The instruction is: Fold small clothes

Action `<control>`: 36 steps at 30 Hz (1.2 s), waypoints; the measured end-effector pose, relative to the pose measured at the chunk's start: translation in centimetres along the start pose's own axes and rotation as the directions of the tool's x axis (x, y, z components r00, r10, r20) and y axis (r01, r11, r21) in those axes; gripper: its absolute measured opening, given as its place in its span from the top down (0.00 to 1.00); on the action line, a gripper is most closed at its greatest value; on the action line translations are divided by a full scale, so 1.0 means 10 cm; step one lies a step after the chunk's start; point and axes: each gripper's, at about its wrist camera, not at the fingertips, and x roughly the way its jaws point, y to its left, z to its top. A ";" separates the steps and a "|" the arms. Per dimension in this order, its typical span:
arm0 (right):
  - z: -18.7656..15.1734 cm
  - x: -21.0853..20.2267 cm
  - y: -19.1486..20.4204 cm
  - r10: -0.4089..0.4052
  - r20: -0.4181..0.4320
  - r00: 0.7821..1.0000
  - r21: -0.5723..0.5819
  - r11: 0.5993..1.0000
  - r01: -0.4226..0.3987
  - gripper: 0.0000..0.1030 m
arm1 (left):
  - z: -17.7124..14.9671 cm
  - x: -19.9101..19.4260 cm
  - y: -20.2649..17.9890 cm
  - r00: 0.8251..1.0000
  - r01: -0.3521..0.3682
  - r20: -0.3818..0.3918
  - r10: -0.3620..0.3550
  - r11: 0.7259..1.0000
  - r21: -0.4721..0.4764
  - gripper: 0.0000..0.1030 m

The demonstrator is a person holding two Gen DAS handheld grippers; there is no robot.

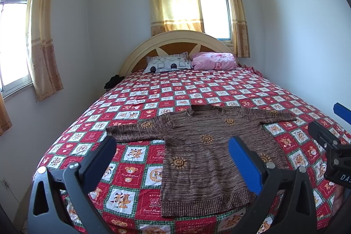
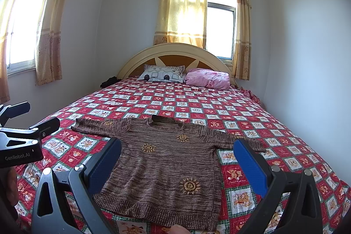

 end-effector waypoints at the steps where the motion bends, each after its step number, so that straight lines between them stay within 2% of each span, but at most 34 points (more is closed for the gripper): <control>1: 0.00 0.00 0.00 -0.001 0.000 1.000 -0.001 1.000 0.001 0.01 | 0.00 0.00 0.00 1.000 0.001 0.000 -0.001 1.000 0.000 0.00; 25: -0.06 0.08 0.04 0.005 -0.020 1.000 -0.008 1.000 -0.005 0.01 | -0.05 0.02 -0.01 1.000 -0.003 -0.012 0.003 1.000 -0.002 0.00; 36: -0.30 0.47 0.00 0.037 -0.109 0.993 0.009 0.999 -0.037 0.01 | -0.24 0.48 -0.11 0.995 0.007 -0.104 -0.007 1.000 -0.001 0.00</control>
